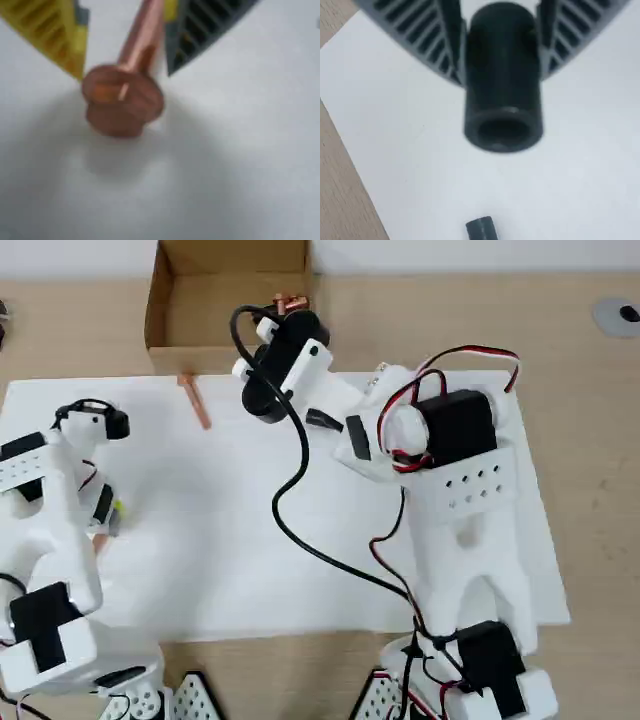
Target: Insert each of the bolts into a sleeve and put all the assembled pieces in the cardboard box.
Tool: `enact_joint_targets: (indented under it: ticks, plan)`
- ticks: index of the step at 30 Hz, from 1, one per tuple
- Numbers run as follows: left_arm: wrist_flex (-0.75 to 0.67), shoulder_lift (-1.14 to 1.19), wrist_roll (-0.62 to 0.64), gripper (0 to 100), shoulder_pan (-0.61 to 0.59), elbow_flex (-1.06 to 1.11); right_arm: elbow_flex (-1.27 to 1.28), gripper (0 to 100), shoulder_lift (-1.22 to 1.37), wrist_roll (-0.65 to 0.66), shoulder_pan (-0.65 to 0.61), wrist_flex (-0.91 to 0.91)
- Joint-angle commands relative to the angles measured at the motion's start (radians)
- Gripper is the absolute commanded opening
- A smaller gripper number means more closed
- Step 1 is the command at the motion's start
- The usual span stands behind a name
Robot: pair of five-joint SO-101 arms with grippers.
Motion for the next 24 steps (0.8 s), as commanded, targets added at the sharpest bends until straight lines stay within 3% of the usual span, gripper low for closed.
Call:
enact_joint_targets:
  ticks: [1, 9, 13, 21, 24]
  plan:
    - [-0.048, -0.042, -0.006, 12, 0.018, 0.02, 0.002, 1.1, -0.041, -0.011, -0.007, 0.014]
    - [-0.106, -0.042, -0.005, 12, 0.029, 0.089, 0.002, 1.1, -0.041, -0.011, -0.005, 0.014]
    - [-0.107, -0.047, 0.008, 1, 0.023, 0.083, 0.002, 1.1, -0.041, -0.011, -0.005, 0.014]
    - [-0.109, -0.05, 0.08, 1, 0.021, 0.032, 0.004, 1.1, -0.041, -0.011, -0.005, 0.014]
    - [-0.041, -0.051, 0.098, 1, 0.021, -0.032, 0.004, 1.1, -0.041, -0.011, -0.005, 0.014]
